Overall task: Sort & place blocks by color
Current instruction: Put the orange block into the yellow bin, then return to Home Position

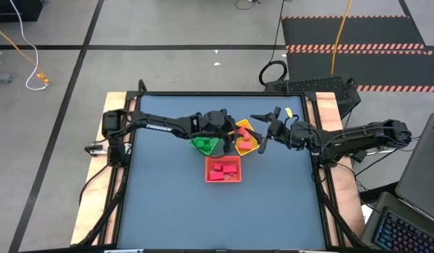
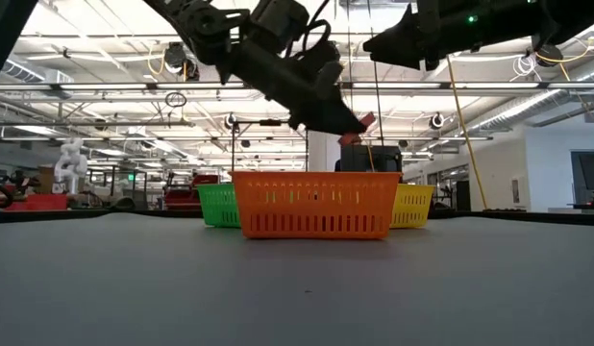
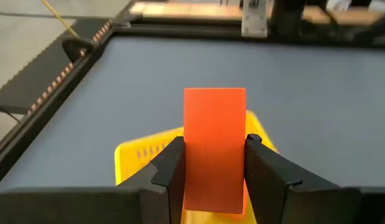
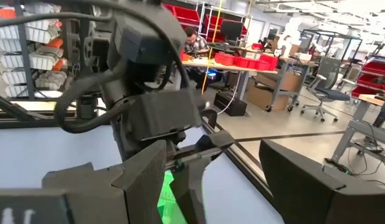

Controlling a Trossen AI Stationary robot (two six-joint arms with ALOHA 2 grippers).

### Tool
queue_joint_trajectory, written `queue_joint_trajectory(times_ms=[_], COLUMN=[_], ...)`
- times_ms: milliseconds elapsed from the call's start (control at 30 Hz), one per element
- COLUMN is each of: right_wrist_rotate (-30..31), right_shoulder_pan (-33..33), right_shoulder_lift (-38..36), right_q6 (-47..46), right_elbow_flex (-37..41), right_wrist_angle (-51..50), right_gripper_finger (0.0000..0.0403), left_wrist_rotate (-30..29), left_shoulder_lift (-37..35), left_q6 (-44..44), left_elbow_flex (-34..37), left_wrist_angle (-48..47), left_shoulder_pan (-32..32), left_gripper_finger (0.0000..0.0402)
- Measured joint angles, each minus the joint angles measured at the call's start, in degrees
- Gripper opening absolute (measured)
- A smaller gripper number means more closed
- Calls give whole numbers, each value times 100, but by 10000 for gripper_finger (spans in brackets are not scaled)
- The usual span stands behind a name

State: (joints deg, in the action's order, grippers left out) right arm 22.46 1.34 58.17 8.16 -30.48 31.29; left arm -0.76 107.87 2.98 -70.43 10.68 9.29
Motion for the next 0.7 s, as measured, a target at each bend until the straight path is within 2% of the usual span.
queue_joint_trajectory(times_ms=[133,333,467,700], right_wrist_rotate=[-2,-4,-7,-8], right_shoulder_pan=[17,17,17,17], right_shoulder_lift=[0,0,0,0], right_q6=[-7,-2,-2,-15], right_elbow_flex=[0,0,0,0], right_wrist_angle=[-25,-30,-30,-30], right_gripper_finger=[254,254,254,254], left_wrist_rotate=[-98,-234,-235,-235], left_shoulder_lift=[202,511,634,445], left_q6=[-94,-209,-228,-304], left_elbow_flex=[-318,-554,-574,-573], left_wrist_angle=[36,23,-82,-231], left_shoulder_pan=[-55,-142,-163,-163], left_gripper_finger=[131,203,235,244])
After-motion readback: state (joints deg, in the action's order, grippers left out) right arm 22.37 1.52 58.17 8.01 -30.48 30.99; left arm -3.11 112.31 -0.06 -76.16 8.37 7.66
